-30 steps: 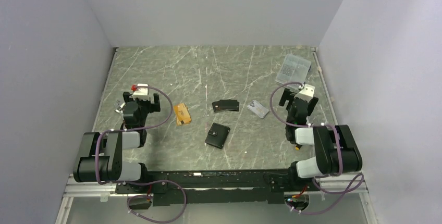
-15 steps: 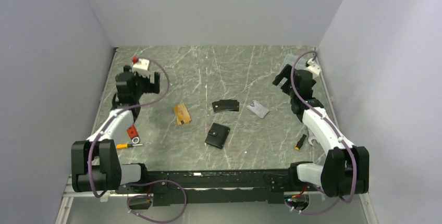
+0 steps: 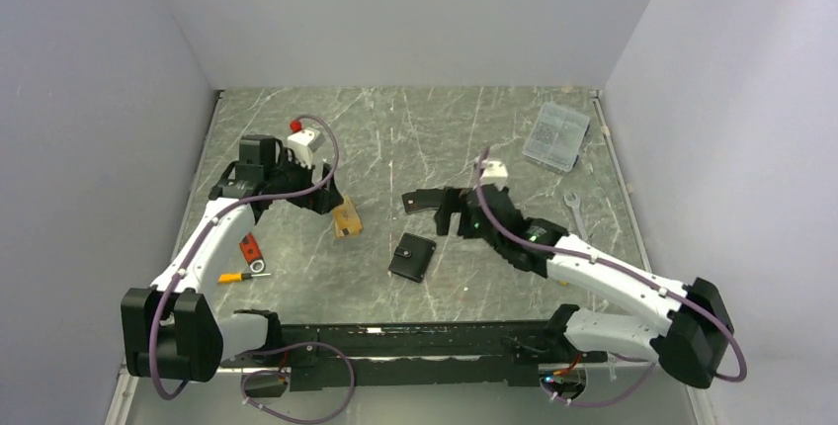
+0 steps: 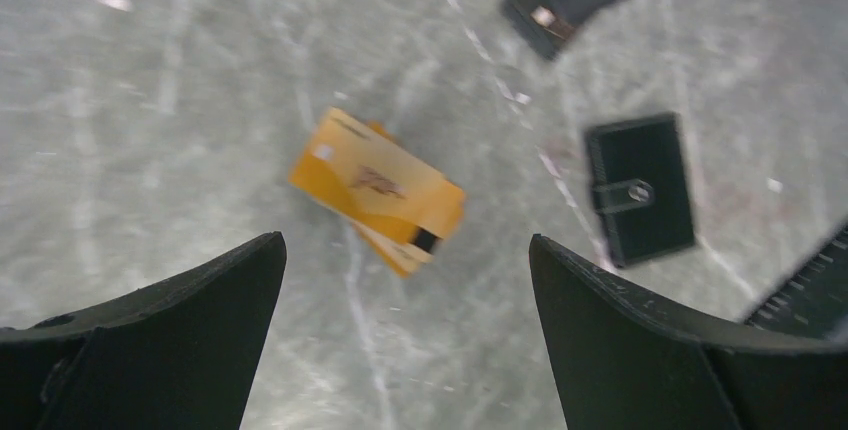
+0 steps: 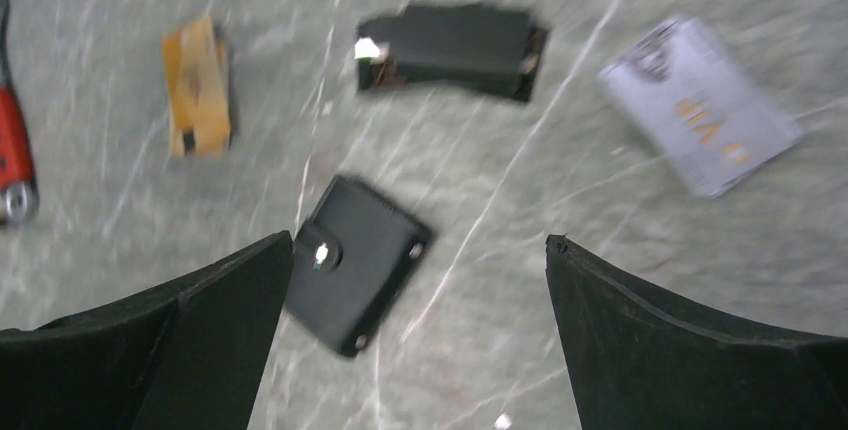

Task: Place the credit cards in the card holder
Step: Adjust the card holder at the center of the board, then pick up the card holder from the center of the board.

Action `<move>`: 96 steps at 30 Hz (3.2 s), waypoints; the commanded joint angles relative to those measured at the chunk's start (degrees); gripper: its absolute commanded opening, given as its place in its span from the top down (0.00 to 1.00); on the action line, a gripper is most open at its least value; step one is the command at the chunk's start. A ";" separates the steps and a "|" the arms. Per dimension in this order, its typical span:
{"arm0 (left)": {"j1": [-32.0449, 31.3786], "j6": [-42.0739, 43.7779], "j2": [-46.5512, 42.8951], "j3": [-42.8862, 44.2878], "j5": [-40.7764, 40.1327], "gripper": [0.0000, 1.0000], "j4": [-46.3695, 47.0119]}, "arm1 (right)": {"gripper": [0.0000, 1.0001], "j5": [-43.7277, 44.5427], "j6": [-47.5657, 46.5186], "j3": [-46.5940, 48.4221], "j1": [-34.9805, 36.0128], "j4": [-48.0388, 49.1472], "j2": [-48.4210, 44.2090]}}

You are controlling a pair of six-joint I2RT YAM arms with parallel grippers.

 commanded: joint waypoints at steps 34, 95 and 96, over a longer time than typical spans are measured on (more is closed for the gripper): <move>-46.40 13.02 4.16 -8.93 -27.76 0.05 8.22 | 0.56 -29.16 0.43 -3.85 -3.05 23.09 28.65; -38.18 -7.17 17.96 -2.37 -2.96 0.05 6.28 | 0.52 -34.74 3.09 -22.24 -4.29 26.21 13.11; -38.24 -7.22 19.07 -2.30 -2.88 0.06 6.49 | 0.53 -35.23 3.58 -22.55 -4.28 26.78 13.51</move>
